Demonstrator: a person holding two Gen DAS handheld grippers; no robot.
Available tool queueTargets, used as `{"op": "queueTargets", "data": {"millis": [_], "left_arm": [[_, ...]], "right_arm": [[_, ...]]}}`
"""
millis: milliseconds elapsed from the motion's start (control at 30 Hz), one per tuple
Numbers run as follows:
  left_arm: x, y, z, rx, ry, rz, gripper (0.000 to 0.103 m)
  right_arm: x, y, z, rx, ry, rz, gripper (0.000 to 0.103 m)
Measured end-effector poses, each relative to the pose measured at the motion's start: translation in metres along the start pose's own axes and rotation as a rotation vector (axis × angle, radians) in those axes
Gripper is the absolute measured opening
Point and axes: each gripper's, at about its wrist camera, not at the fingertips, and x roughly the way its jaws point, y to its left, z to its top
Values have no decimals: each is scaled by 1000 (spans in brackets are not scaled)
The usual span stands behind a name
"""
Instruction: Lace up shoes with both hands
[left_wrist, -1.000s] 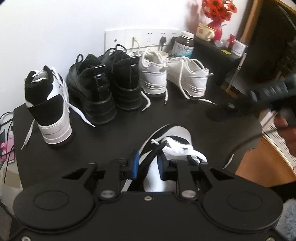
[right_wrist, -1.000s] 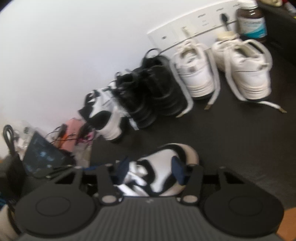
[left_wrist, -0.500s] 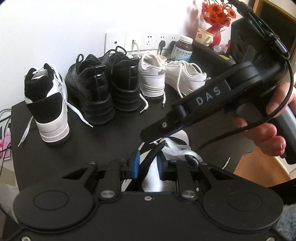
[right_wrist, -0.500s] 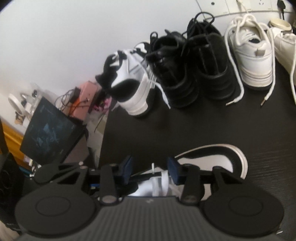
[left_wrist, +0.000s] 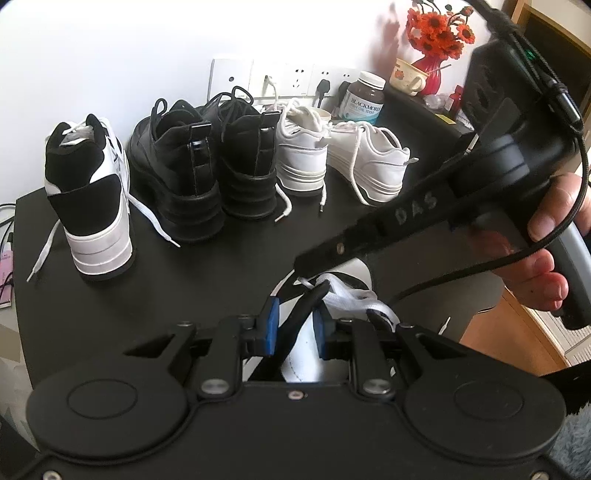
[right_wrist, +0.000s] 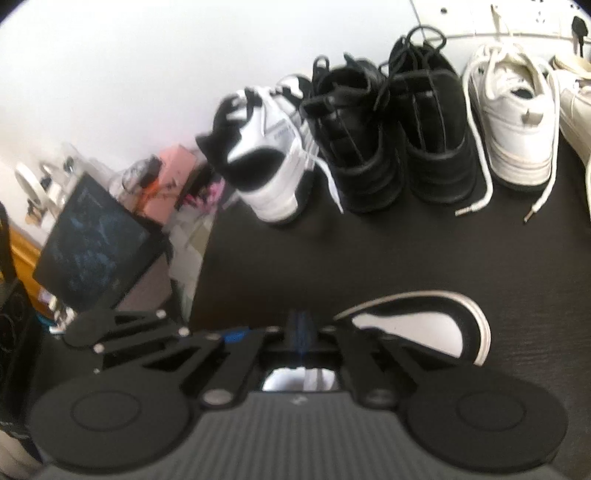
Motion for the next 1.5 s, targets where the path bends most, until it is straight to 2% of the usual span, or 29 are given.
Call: {"op": "queueTargets", "data": {"millis": [100,200,267,300,333,567,633,667,700,833,967,1200,1367,1467,1500], "left_arm": [[1,0,3,1,14,-3,22],[2,-1,4,5,23,-9,23],[2,-3,3,17,25,-5,23],[2,-4,3,26,24,0,23],[2,-6,2,30,23,5,23],[2,-9,0,25,16,12,23],[2,-10,-1,23,15,13,23],[2,-10,-1,23,15,13,23],[2,-10,-1,21,15,12,23],[1,-8,0,9,11,7,23],[-1,0,5,-41,17,-41,36],[5,2,6,-60,48,-69,37],[4,4,11,-84,57,-86,40],[-7,14,23,-147,0,-157,38],[-10,16,28,-158,-21,-161,38]], "right_arm": [[-10,-1,5,18,-87,22,1],[-13,4,12,-6,-79,-9,3],[-11,5,16,-13,-41,-27,10],[-7,4,17,-6,-6,-27,23],[-4,3,17,-6,14,-21,27],[14,5,9,-44,93,-26,26],[16,8,6,-66,113,-44,19],[17,9,5,-75,116,-55,8],[18,9,4,-78,117,-54,3],[10,10,3,-80,63,-48,3],[6,9,1,-57,11,-39,3],[-2,1,3,50,-111,33,3],[-27,3,13,107,-238,158,3],[-46,16,14,49,-293,234,3],[-51,19,14,37,-307,255,3]]}}
